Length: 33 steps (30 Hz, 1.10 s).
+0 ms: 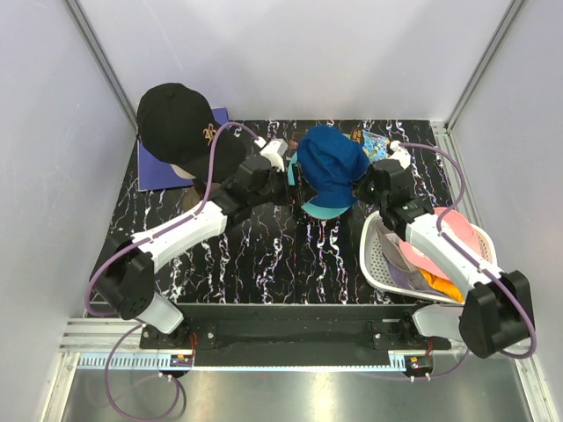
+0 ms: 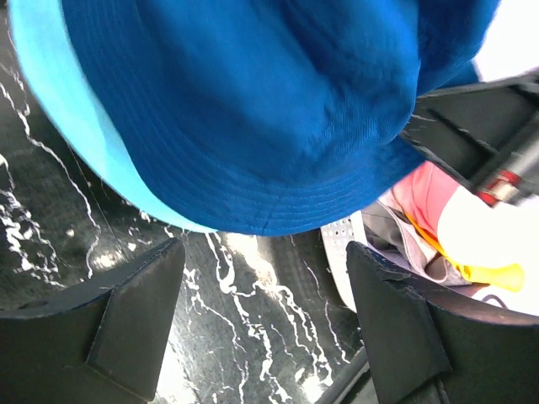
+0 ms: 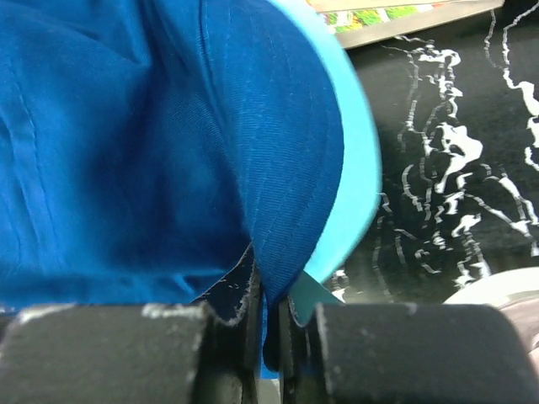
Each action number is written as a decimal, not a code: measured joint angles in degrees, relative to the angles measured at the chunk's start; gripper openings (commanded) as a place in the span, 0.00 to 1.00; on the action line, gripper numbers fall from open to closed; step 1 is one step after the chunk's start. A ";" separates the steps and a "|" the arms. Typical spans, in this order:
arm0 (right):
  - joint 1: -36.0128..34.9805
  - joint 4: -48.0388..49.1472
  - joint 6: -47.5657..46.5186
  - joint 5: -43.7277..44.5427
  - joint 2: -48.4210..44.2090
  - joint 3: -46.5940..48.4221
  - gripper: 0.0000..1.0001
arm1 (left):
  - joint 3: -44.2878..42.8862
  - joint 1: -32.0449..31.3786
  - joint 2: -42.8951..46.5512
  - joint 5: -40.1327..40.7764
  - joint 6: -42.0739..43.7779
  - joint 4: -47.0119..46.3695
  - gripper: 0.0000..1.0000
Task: Stack the hats
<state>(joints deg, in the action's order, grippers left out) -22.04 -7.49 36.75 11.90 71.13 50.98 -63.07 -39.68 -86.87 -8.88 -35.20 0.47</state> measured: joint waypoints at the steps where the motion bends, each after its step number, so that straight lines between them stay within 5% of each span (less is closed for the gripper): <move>1: 0.46 -0.02 -1.01 -0.70 1.01 0.22 0.11 | -0.37 0.00 0.00 0.00 0.68 0.20 0.82; 13: 1.70 -1.86 -9.60 -3.39 8.46 2.89 0.15 | -6.80 0.79 -1.31 0.72 7.15 1.90 0.83; 16: 2.03 -2.25 -10.86 -3.80 8.46 3.13 0.29 | -7.85 1.62 -1.77 1.60 7.78 2.25 0.85; 17: 2.19 -2.29 -11.32 -4.09 8.44 3.13 0.46 | -8.02 1.84 -1.77 1.88 7.93 2.38 0.85; 21: 2.84 -3.41 -12.28 -4.92 7.54 3.13 0.66 | -8.68 2.58 -2.14 2.29 8.28 2.45 0.85; 25: 3.96 -6.47 -12.68 -5.53 2.62 3.10 0.76 | -11.37 3.08 -4.90 1.84 8.31 2.38 0.85; 33: 11.47 -11.58 -14.84 -10.14 -10.67 5.60 0.77 | -12.46 4.15 -8.17 0.79 8.28 2.82 0.85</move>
<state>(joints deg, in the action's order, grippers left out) -10.57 -19.07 21.91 1.76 60.47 56.58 -75.53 -35.53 -95.04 -8.10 -26.92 3.29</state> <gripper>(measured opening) 0.769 0.852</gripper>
